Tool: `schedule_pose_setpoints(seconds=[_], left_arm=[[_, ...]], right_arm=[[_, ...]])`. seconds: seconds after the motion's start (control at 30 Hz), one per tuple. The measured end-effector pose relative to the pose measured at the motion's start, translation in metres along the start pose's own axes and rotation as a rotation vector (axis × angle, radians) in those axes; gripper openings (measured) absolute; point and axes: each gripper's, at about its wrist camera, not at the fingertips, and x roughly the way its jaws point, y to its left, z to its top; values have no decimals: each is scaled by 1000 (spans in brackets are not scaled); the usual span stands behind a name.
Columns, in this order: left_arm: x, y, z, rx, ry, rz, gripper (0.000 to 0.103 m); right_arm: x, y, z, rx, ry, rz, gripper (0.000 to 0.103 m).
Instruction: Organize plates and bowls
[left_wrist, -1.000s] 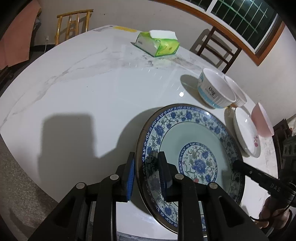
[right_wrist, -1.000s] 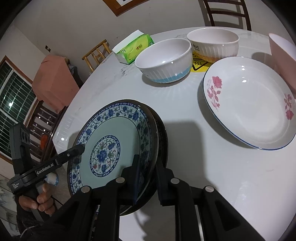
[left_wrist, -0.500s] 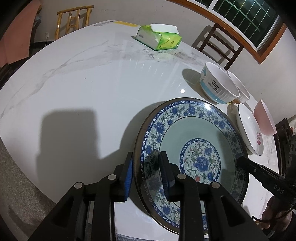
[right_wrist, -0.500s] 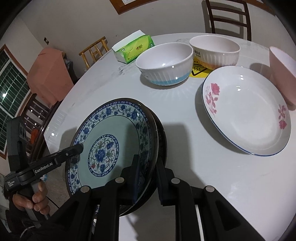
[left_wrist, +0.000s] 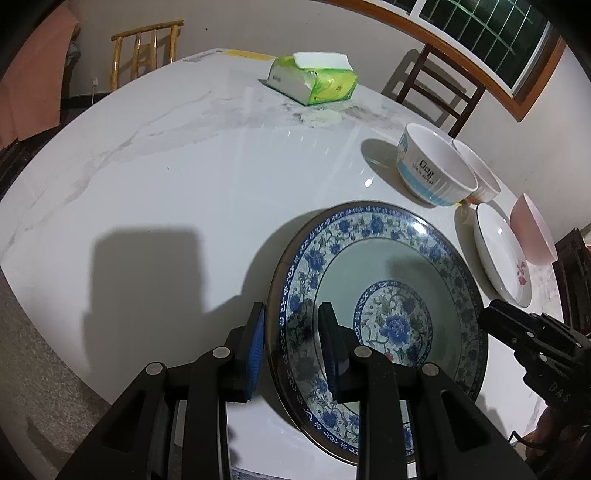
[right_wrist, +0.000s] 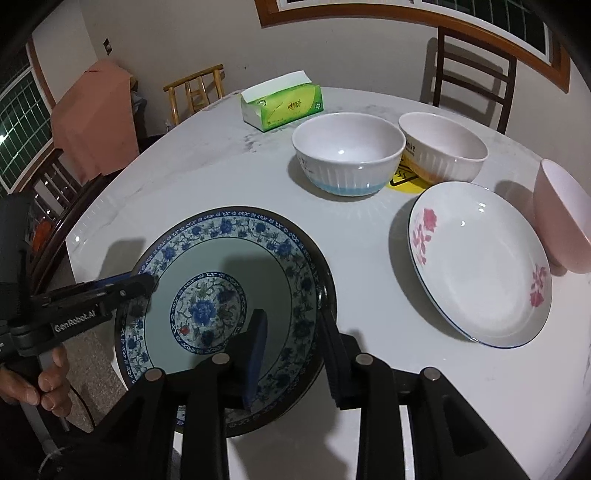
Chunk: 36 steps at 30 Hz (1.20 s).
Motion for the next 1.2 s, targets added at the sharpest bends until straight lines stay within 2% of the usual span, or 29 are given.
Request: schedule_pose_setpoints(seconds=[0.2, 0.33, 0.57, 0.9, 1.2], left_arm=[[-18, -9, 5, 20, -85, 75, 29], [-24, -24, 6, 52, -116, 90, 33], [-24, -65, 3, 116, -117, 55, 41], [-10, -130, 2, 220, -92, 2, 44], [6, -169, 12, 253, -60, -44, 44]], right_arm=[[-14, -16, -7, 23, -44, -19, 29], [-24, -33, -12, 54, -69, -40, 29], [-43, -67, -19, 108, -116, -110, 29], [-67, -115, -33, 176, -148, -162, 29], [-74, -154, -34, 233, -163, -177, 29]])
